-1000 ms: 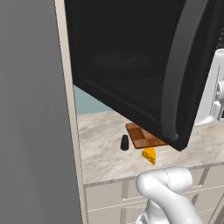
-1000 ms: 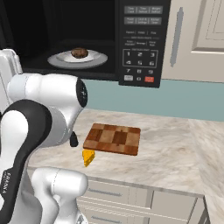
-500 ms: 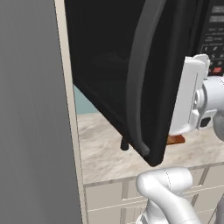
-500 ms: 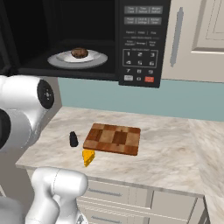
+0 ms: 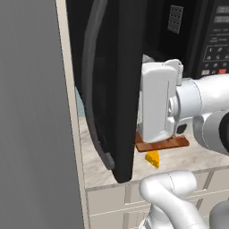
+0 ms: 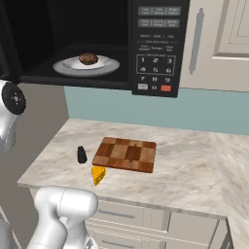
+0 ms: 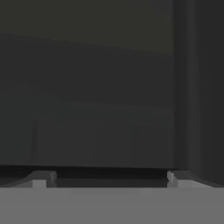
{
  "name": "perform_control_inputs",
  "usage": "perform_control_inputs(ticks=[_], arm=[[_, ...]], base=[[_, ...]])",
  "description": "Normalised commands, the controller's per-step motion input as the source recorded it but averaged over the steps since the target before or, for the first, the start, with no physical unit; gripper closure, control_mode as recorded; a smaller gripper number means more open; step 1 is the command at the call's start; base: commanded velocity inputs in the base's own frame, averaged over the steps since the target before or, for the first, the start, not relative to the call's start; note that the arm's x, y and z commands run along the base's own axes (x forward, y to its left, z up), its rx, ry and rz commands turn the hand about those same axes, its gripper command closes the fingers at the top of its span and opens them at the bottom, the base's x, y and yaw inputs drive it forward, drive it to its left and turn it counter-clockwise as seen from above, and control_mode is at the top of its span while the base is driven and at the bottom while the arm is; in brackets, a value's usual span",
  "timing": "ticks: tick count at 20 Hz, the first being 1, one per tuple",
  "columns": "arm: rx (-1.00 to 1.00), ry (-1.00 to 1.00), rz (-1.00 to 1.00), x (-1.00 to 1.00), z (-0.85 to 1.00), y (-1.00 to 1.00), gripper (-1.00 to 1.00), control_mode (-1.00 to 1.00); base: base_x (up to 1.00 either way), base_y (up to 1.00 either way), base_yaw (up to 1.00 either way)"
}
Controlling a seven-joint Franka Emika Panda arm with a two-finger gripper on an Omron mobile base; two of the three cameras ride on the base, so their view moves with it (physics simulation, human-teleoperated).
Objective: Retrieve the reheated potato from the microwave, then place the potato, cheese, and condiment on the cutting board.
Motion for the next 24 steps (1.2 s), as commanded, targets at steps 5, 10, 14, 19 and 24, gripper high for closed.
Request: perform_control_inputs(ticks=[5, 10, 14, 19, 24], arm=[[-0.05, -0.08, 0.0, 0.01, 0.0, 0.38, -1.0, -1.0], [-0.06, -0.1, 0.0, 0.0, 0.0, 0.2, -1.0, -1.0], [-0.05, -0.12, 0.0, 0.0, 0.0, 0.0, -1.0, -1.0], [-0.01, -0.09, 0.0, 0.0, 0.0, -0.1, -1.0, -1.0], [0.0, -0.01, 0.0, 0.02, 0.0, -0.6, -1.0, -1.0]], base=[[0.0, 0.0, 0.0], [0.0, 0.0, 0.0], [0.0, 0.0, 0.0], [0.0, 0.0, 0.0], [0.0, 0.0, 0.0]])
